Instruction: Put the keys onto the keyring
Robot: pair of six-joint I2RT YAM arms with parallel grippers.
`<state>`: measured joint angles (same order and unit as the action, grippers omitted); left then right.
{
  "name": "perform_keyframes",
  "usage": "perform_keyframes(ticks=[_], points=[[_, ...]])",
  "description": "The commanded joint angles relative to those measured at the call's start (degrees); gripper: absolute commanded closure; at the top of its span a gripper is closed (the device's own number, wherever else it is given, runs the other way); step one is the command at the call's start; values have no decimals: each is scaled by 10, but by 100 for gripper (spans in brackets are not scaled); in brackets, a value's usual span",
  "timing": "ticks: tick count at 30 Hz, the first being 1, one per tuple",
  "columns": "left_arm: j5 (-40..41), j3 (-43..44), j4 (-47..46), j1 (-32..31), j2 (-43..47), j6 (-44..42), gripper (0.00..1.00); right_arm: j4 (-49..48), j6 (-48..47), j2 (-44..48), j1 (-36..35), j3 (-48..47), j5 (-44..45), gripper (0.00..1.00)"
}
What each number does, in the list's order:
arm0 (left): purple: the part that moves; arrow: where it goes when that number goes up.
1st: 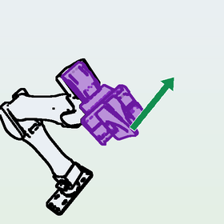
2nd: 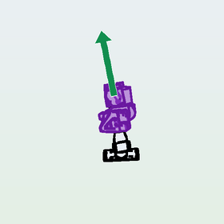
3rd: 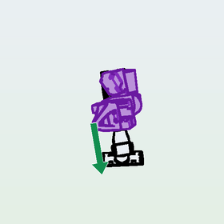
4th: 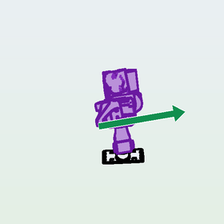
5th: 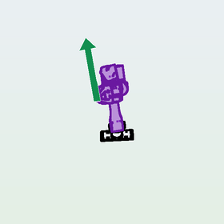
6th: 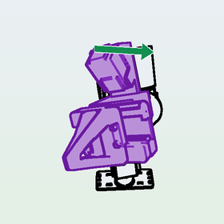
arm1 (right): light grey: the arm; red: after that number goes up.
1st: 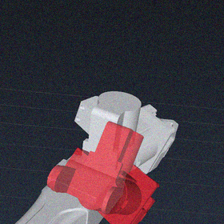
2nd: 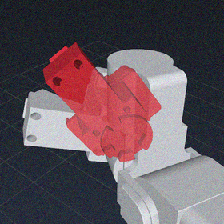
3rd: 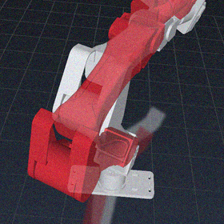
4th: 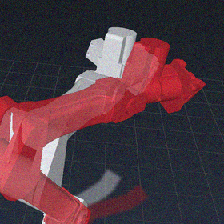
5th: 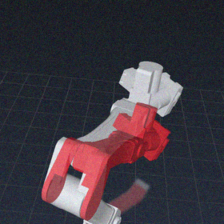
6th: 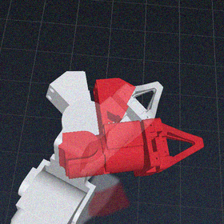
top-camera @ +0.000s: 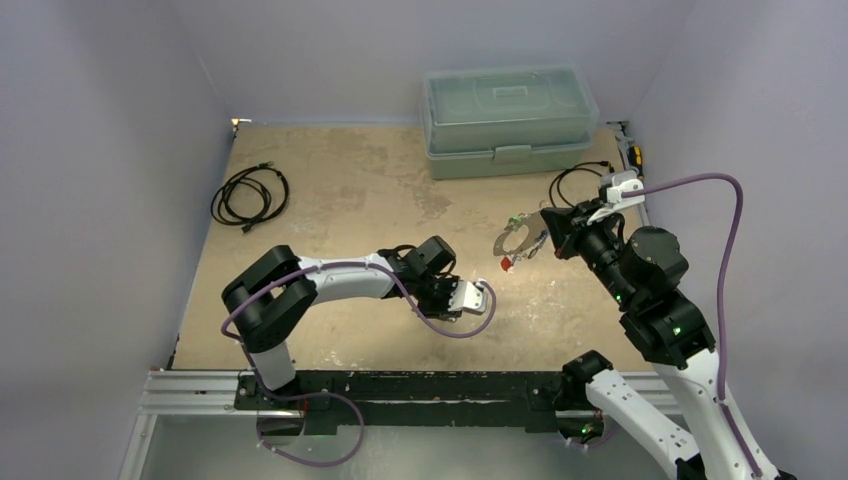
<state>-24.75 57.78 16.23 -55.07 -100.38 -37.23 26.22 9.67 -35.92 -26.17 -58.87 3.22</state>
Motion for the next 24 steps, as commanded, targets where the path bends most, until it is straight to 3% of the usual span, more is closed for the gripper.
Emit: perform_keyframes(ticks=[1, 24], points=[[-32, 20, 14, 3, -8, -19, 70, -26, 7, 8, 3, -11, -8, 100], [-69, 47, 19, 3, -72, -18, 71, -15, 6, 10, 3, -11, -6, 100]])
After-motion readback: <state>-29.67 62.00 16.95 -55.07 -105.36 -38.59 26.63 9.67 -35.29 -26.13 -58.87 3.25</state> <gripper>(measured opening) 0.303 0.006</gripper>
